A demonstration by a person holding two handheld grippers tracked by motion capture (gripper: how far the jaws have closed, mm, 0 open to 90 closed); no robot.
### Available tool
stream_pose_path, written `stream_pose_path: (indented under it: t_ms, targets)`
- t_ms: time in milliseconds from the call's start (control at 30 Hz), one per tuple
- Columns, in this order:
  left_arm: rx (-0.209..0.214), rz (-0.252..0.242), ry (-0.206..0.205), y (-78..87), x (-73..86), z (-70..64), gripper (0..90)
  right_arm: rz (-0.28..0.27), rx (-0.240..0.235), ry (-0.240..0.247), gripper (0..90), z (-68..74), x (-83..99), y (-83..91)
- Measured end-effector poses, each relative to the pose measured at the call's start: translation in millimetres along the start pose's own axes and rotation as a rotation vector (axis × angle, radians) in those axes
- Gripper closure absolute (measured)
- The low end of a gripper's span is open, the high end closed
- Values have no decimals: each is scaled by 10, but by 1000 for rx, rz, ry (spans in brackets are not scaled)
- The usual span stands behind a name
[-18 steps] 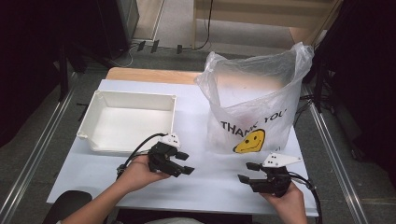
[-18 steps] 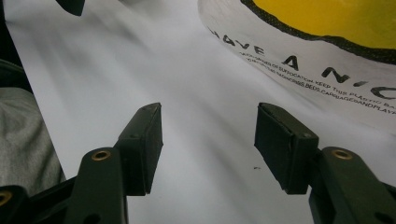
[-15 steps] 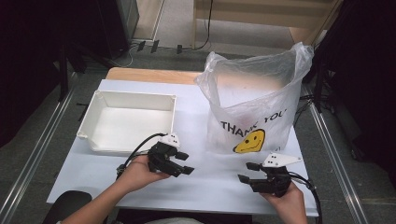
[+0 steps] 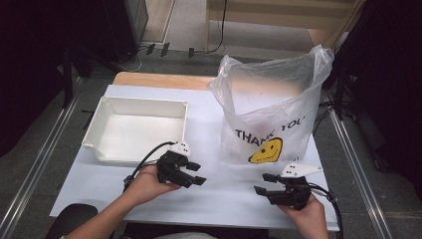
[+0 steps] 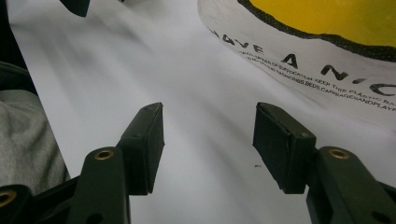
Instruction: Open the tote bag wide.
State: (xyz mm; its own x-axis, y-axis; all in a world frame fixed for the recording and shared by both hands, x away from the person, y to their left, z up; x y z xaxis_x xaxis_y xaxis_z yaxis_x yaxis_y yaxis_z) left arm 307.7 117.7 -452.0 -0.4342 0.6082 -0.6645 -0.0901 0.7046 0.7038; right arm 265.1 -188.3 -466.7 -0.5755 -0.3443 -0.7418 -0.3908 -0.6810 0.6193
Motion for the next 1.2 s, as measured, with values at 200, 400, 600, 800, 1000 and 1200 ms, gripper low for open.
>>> stream_pose_path:
  t_ms: [200, 400, 600, 800, 1000, 1200]
  targets:
    - [-2, -2, -4, -4, 7, -13, 455, 9, -4, -1, 450, -6, -1, 3]
    - [-4, 4, -2, -6, 4, -8, 465, 8, 2, 3, 452, -3, 5, 13]
    - [3, 8, 17, -21, -3, -14, 476, 14, -2, 3, 453, 8, 15, 21]
    - [1, 19, 31, -36, -9, -20, 499, 11, -2, 1, 459, 6, 22, 34]
    - [6, -21, 48, 11, -89, -35, 534, -13, 3, -16, 473, -30, 11, 125]
    - [3, -43, 38, 164, -261, -49, 567, -10, 30, -6, 484, -52, -31, 410]
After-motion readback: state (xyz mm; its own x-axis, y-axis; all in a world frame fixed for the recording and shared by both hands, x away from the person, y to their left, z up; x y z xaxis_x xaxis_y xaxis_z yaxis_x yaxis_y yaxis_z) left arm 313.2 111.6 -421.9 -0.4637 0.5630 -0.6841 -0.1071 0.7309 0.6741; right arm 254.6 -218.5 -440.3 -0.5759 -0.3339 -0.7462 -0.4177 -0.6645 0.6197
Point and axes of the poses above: each handheld gripper's, and its own axes: y roughly backward along the jaws, x roughly out of its underside, z roughly to its left, the point moved 4 cm from there along -y, roughly forward along the jaws, and after that the axes turned 3 degrees about -y, right-handed, at the moved point
